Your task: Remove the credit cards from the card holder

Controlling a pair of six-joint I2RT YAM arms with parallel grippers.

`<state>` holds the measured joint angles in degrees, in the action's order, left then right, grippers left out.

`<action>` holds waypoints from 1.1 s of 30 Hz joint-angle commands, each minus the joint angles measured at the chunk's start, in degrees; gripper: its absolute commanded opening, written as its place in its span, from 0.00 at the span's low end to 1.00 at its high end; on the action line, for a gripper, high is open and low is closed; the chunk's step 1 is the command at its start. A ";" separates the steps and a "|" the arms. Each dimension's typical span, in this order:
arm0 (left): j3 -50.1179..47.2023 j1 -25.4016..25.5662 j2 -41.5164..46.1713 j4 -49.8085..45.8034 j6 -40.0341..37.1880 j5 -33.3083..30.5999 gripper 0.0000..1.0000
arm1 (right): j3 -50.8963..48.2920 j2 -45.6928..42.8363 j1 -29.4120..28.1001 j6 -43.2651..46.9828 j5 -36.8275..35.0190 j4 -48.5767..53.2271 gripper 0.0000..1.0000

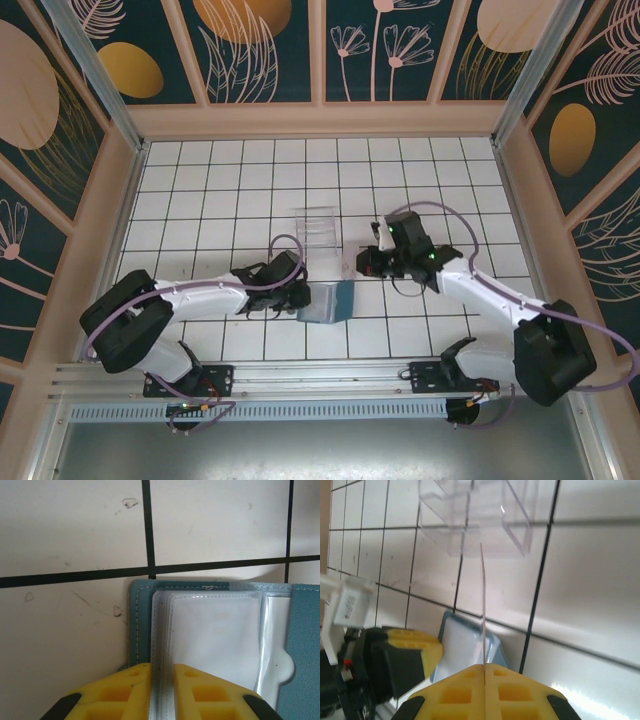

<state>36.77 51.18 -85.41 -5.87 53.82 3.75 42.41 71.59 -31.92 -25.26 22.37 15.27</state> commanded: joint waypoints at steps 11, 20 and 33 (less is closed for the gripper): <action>-3.46 0.19 1.56 -3.54 2.48 -0.68 0.20 | 22.10 10.84 0.19 53.45 -4.11 10.70 0.00; -3.18 0.23 2.57 -4.44 2.69 -1.33 0.20 | 34.77 22.59 -1.38 72.42 -6.68 17.21 0.00; -3.71 0.22 2.87 -4.58 3.00 -1.17 0.20 | 54.27 40.22 -2.00 83.01 -8.57 26.95 0.00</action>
<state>34.37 51.18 -82.70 -6.11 56.05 3.73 93.19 109.93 -33.47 54.19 14.44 38.37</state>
